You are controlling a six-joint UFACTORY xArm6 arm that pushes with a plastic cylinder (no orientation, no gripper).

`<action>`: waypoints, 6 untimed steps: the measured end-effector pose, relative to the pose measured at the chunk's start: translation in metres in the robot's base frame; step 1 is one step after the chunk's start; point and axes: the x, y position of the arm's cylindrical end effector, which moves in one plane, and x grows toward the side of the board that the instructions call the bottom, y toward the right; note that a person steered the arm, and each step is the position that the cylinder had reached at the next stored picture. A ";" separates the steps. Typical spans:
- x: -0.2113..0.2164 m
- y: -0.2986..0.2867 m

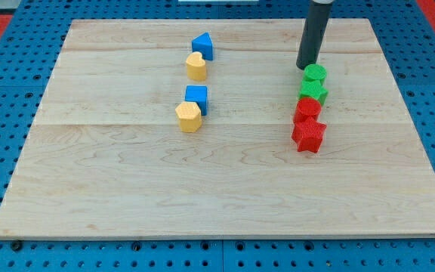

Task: Nudge the red circle right a bit

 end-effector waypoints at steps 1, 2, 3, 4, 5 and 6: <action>0.015 -0.006; 0.075 -0.035; 0.109 -0.038; 0.104 -0.043; 0.149 -0.029; 0.181 -0.020</action>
